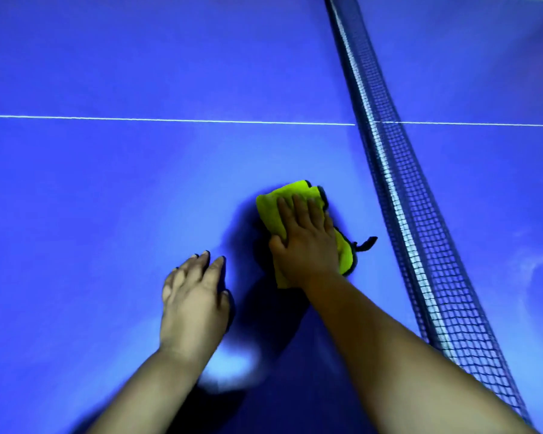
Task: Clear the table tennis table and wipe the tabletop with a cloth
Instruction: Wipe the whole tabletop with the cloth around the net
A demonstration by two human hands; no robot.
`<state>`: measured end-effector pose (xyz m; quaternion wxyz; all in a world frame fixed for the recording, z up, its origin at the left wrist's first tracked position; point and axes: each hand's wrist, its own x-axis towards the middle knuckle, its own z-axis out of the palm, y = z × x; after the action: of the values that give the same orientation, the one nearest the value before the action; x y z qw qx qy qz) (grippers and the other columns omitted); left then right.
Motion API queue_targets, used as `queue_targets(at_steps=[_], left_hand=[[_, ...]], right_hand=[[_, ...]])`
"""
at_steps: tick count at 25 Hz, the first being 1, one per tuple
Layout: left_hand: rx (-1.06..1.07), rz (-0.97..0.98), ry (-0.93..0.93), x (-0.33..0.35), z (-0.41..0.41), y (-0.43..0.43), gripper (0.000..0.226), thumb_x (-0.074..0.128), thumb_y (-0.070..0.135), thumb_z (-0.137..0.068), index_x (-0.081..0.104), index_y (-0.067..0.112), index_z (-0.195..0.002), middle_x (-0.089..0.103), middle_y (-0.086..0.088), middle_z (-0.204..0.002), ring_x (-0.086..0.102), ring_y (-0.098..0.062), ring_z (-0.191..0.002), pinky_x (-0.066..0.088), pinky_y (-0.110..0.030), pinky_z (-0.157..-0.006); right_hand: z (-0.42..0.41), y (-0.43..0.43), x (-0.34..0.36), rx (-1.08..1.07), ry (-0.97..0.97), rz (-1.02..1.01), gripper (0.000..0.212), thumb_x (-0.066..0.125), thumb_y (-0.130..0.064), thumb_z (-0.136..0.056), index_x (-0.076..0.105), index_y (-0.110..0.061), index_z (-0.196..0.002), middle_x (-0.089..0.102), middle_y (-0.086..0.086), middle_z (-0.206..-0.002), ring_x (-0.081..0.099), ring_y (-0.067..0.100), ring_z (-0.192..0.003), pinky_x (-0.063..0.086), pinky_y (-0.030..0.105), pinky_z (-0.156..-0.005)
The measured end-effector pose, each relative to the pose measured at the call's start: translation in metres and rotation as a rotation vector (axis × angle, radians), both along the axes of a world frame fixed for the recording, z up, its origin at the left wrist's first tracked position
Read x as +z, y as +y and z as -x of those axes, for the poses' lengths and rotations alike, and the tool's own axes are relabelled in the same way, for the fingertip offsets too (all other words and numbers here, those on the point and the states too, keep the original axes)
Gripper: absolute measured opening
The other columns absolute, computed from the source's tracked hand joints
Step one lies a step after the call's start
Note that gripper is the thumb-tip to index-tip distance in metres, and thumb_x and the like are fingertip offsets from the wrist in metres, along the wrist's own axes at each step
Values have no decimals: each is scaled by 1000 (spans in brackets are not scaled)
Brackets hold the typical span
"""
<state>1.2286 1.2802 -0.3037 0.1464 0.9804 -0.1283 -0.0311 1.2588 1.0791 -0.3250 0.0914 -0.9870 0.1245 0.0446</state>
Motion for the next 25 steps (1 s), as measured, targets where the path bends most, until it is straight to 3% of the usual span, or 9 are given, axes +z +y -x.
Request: queue_targets(at_steps=[5,8,12,14,19,25], left_hand=[[-126,9,5,-4,11,-70,58,80,13,-60,64,13,-116,59,-13,-125,54,-34,-116,41,-52,-97],[-164,31,1,-3,20,-86,56,76,14,-64,64,12,-118,58,-12,-127,52,-33,-119,41,-53,-98],[-200,22,-56,0,29,-78,51,68,20,-64,67,12,-114,61,-13,-122,57,-33,-114,43,-53,-95],[-189,3,-40,0,29,-61,54,75,19,-62,67,12,-115,61,-14,-122,57,-34,-113,42,-53,-95],[-133,-38,-51,3,24,26,54,62,26,-60,68,12,-112,63,-16,-117,61,-36,-105,45,-53,-90],[23,-22,-16,0,16,163,54,66,20,-62,66,9,-114,60,-17,-121,57,-39,-108,44,-55,-93]], right_hand=[[20,-90,-2,-106,22,42,75,31,-62,-87,10,-33,-153,7,-4,-162,0,22,-149,1,44,-117],[39,-117,-1,-179,-13,34,80,20,-60,-77,20,-31,-152,15,-1,-161,7,26,-148,14,46,-115],[72,-115,5,-307,39,8,72,35,-52,-85,18,-32,-152,9,1,-162,6,25,-148,25,45,-111],[84,-99,9,-370,85,37,69,42,-47,-93,11,-34,-153,1,0,-162,3,24,-148,21,45,-113],[94,-22,16,-470,145,63,71,38,-46,-95,-1,-32,-153,-7,6,-162,-6,30,-148,0,47,-118],[65,110,17,-496,161,38,67,27,-51,-96,-4,-33,-153,-10,7,-161,-9,33,-147,-3,51,-117]])
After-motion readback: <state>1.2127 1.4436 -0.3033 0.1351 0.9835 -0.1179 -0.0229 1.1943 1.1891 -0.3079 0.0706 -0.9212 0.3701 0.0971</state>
